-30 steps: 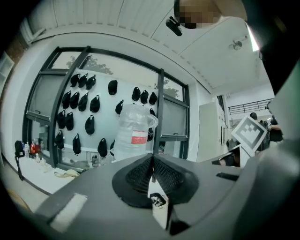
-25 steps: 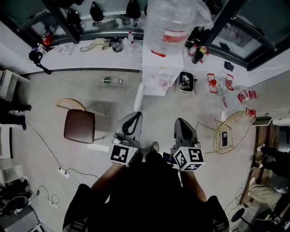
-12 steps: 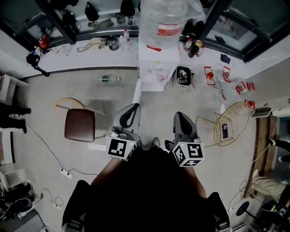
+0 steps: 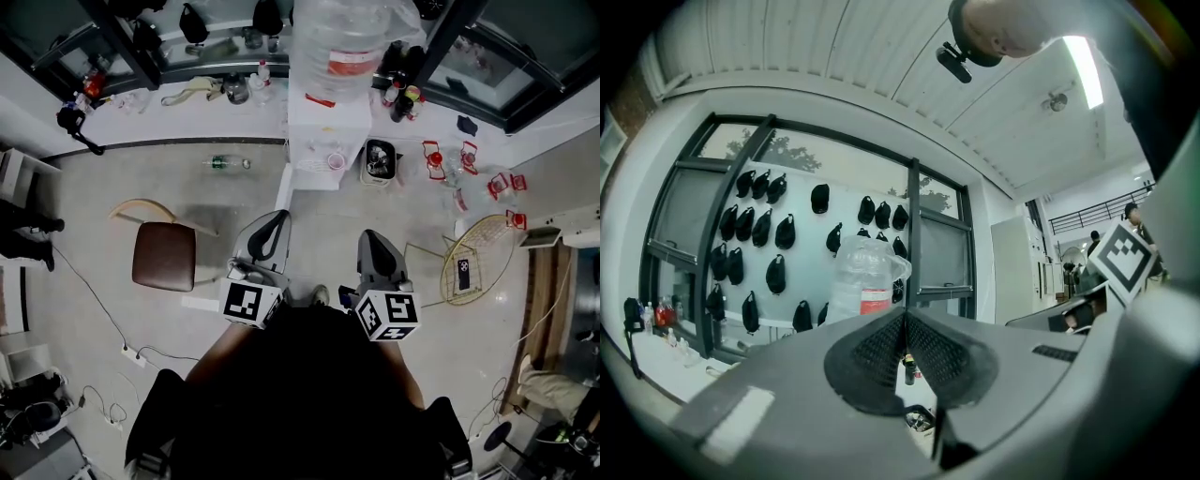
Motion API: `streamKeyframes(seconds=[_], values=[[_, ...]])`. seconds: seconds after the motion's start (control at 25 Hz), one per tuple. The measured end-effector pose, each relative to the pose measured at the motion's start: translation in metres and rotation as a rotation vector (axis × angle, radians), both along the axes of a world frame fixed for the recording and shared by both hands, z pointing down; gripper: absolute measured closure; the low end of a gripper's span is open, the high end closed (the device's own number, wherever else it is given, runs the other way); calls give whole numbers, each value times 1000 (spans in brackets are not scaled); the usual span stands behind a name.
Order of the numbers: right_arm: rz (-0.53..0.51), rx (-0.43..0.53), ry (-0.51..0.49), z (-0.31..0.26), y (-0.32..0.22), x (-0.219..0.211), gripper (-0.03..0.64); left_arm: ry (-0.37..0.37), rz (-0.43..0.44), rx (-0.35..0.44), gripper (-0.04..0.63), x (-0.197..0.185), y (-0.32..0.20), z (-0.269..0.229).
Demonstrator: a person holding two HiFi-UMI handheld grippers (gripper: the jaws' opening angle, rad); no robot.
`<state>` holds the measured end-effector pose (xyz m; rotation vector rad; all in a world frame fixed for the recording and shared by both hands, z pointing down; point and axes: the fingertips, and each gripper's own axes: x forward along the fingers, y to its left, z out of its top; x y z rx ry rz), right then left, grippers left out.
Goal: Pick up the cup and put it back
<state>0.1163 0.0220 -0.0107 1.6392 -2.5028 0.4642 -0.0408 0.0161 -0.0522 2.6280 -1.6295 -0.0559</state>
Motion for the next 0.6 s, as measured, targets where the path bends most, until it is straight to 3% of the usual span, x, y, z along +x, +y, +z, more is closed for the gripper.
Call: streamKeyframes(seconds=[0.6], values=[[-1,-16,-6,8,4,-2,623,4,-3,-7,588,0,6,3]])
